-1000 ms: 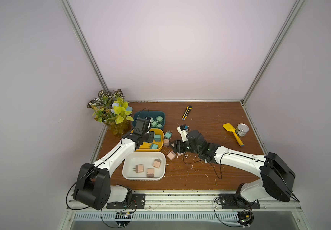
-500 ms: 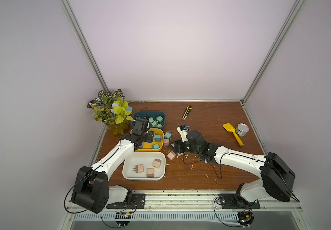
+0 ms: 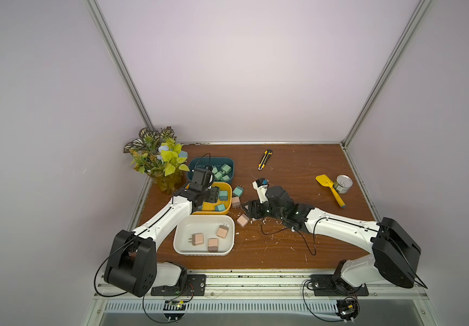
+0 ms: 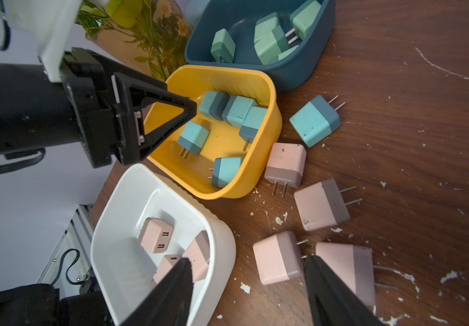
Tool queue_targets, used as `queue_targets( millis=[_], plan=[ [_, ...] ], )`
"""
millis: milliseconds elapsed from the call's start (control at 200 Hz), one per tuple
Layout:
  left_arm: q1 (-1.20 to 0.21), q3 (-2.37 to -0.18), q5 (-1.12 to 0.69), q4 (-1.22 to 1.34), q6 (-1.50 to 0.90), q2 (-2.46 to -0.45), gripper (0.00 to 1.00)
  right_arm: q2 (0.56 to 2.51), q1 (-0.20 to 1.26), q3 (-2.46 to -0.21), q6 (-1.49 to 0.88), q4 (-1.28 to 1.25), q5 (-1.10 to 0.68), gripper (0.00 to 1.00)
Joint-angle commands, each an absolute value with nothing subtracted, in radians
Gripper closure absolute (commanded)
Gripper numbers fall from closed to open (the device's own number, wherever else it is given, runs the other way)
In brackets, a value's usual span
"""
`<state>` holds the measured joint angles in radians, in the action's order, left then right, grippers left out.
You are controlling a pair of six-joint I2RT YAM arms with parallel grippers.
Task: Place the plugs by color into the storage box
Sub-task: Place the plug in the storage box, then pick up the plug from the center of the board.
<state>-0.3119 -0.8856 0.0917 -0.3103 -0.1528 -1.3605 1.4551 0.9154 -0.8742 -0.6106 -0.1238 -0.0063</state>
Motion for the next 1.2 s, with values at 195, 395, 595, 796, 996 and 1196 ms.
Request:
queue_targets(
  millis=[195,395,595,796,996,1196],
  plan=[
    [-0.297,-0.925,-0.061,-0.265,-0.085,-1.359,0.32,1.444,0.921,-0.864,-0.552,-0.013,0.053,0.34],
    [-0.297,-0.834,-0.254,-0.113,-0.052,-1.26,0.35,1.46,0.919,-0.866,-0.52,0.019,0.094,0.34],
    [-0.298,-0.777,-0.427,-0.011,-0.032,-1.197,0.36,1.493,0.919,-0.879,-0.501,0.049,0.123,0.32],
    [-0.299,-0.767,-0.566,0.022,-0.044,-1.211,0.39,1.545,0.919,-0.905,-0.487,0.053,0.123,0.35],
    [-0.376,-0.812,-0.553,-0.212,0.104,-1.225,0.41,1.606,0.918,-0.961,-0.437,0.092,0.149,0.36],
    [-0.476,-0.71,-0.483,-0.23,0.079,-1.121,0.4,1.64,0.916,-0.968,-0.427,0.089,0.17,0.35]
  ],
)
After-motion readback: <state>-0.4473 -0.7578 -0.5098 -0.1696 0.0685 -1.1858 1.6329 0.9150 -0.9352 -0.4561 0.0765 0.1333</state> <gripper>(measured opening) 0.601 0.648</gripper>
